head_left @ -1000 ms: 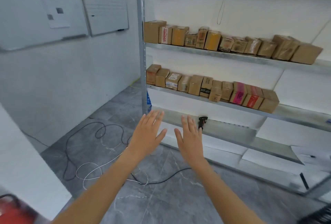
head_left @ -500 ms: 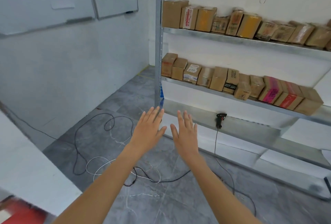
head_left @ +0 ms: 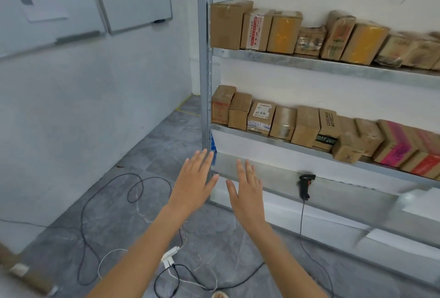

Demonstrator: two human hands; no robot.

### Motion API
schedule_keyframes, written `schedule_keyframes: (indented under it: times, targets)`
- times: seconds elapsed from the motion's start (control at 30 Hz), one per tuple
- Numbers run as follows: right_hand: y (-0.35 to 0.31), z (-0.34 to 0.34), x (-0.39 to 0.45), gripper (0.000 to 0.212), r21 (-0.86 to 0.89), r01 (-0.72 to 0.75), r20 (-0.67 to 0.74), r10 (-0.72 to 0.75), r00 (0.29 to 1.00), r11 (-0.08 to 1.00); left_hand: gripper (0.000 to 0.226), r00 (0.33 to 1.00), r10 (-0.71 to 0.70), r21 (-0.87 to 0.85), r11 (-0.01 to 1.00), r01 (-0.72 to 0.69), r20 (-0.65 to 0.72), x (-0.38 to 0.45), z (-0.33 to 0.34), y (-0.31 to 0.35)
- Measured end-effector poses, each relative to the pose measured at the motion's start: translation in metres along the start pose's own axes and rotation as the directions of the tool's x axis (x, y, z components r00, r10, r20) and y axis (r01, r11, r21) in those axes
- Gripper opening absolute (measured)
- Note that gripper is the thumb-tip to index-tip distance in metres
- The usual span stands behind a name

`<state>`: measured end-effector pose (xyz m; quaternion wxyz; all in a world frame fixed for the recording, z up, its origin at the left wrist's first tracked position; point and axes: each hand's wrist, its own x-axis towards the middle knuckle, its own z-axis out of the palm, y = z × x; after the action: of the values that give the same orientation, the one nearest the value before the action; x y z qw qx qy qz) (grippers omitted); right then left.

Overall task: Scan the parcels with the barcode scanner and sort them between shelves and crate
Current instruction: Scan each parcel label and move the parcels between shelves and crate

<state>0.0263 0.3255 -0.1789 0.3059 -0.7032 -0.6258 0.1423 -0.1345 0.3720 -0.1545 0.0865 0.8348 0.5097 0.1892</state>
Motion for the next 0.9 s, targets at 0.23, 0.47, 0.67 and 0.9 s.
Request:
schedule_keyframes:
  times: [0.23,0.47,0.67,0.9]
  targets:
    - [0.026,0.008,0.136,0.061,-0.030,-0.025,0.048,0.026,0.999,0.999,0.076,1.000,-0.026,-0.012,1.000,0.026,-0.018,0.136,0.005,-0.034]
    - [0.040,0.037,0.210,0.061,-0.042,-0.079,0.123,0.084,0.989,0.996,0.067,0.998,-0.044,-0.041,0.998,0.046,0.042,0.205,0.033,-0.067]
    - [0.052,0.059,0.287,0.061,-0.039,-0.076,0.101,0.079,0.992,0.996,0.074,0.995,0.008,-0.131,0.991,0.006,0.104,0.283,0.057,-0.088]
    - [0.050,0.083,0.405,0.072,-0.117,-0.056,0.097,0.067,0.993,0.992,0.071,0.992,0.021,-0.272,0.962,0.014,0.126,0.362,0.089,-0.116]
